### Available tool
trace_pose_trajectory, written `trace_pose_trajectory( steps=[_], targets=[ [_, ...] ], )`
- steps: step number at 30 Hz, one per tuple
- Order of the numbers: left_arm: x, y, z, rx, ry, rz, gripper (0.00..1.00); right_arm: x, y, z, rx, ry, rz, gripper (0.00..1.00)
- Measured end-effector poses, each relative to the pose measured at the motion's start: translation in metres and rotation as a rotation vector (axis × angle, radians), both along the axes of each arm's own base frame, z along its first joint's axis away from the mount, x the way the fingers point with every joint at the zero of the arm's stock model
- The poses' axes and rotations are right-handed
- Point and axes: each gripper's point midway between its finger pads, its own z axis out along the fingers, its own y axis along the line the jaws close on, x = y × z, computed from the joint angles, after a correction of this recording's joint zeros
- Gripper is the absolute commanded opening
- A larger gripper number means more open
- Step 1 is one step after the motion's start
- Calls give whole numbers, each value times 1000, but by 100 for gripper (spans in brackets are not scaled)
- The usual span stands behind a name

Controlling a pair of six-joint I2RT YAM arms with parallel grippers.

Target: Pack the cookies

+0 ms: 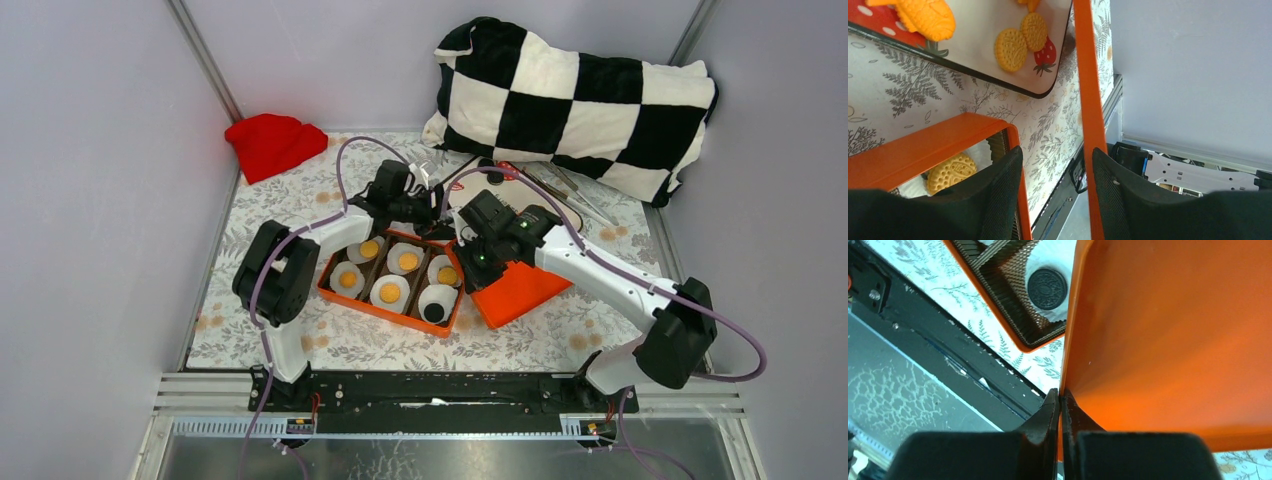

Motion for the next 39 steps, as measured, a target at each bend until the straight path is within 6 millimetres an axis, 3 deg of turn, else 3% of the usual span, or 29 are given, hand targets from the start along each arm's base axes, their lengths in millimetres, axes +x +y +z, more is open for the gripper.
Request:
trace_pose_trajectory(
  steps=[5,11,13,15,16,19,20,21,22,26,29,33,39],
  targets=[
    [-3,-6,8,-48,-6,-24,59,-1,12,2,26,31,57,0],
    [-10,-2,-2,-38,29,-24,57,5,27,5,69,9,126,0],
    [-14,-1,-4,-39,43,-31,46,6,28,6,75,5,136,0],
    [-15,-1,-3,-49,46,-41,21,5,28,6,73,1,147,0],
    [-16,-2,-2,-55,44,-48,14,5,28,6,72,-1,152,0],
    [-19,-5,0,-72,50,-56,5,3,28,6,70,5,162,2],
    [-20,-7,1,-75,52,-58,5,3,29,6,68,3,163,5],
    [-21,-7,0,-72,66,-55,4,2,28,6,60,3,162,19],
    [-21,-7,-3,-68,71,-54,4,2,28,5,51,-2,158,26],
    [-22,-6,-13,-40,79,-50,3,17,26,10,-23,-124,115,45],
    [-24,-3,-22,-6,108,-46,2,24,23,24,-91,-262,88,48],
    [-21,-3,-18,20,132,-41,2,13,30,42,-167,-433,100,49],
    [-8,-5,4,45,117,-30,2,-3,34,31,-323,-570,78,49]
  ],
)
